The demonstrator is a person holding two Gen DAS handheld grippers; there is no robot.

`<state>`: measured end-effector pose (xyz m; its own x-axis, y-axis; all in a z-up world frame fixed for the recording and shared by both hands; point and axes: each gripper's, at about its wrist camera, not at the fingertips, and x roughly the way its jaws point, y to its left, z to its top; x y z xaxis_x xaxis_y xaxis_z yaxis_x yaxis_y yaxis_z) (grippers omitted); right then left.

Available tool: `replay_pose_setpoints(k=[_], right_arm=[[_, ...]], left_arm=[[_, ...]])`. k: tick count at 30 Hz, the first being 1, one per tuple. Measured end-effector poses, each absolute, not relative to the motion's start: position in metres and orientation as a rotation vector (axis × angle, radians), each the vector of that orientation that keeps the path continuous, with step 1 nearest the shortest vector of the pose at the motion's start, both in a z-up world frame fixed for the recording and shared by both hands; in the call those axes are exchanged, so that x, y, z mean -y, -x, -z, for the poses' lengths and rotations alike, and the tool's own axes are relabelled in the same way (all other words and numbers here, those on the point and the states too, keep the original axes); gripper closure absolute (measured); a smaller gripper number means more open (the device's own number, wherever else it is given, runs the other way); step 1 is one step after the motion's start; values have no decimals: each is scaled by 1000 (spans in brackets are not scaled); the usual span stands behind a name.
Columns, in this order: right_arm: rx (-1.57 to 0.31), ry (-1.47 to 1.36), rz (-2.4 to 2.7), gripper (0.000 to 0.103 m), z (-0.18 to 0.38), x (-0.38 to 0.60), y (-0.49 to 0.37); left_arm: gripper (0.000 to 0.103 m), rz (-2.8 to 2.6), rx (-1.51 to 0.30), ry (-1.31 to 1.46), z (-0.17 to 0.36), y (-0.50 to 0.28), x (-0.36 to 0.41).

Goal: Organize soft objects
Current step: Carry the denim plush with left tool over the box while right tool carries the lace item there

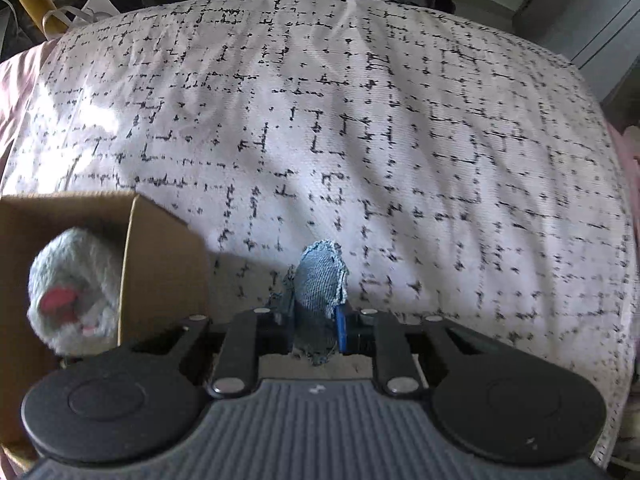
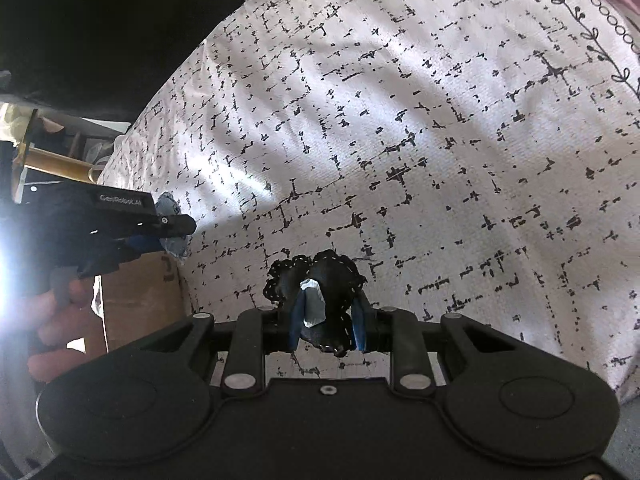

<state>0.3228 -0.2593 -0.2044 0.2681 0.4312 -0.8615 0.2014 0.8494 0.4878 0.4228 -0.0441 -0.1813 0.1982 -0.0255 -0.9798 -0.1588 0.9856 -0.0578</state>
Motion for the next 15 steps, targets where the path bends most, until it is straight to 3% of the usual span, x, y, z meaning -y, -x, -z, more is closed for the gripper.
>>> replay_pose_setpoints(k=[15], right_arm=[[-1240,-504,-244,78,147,225,-318]], left_arm=[[85,-50,-1289,224,113,-365,19]])
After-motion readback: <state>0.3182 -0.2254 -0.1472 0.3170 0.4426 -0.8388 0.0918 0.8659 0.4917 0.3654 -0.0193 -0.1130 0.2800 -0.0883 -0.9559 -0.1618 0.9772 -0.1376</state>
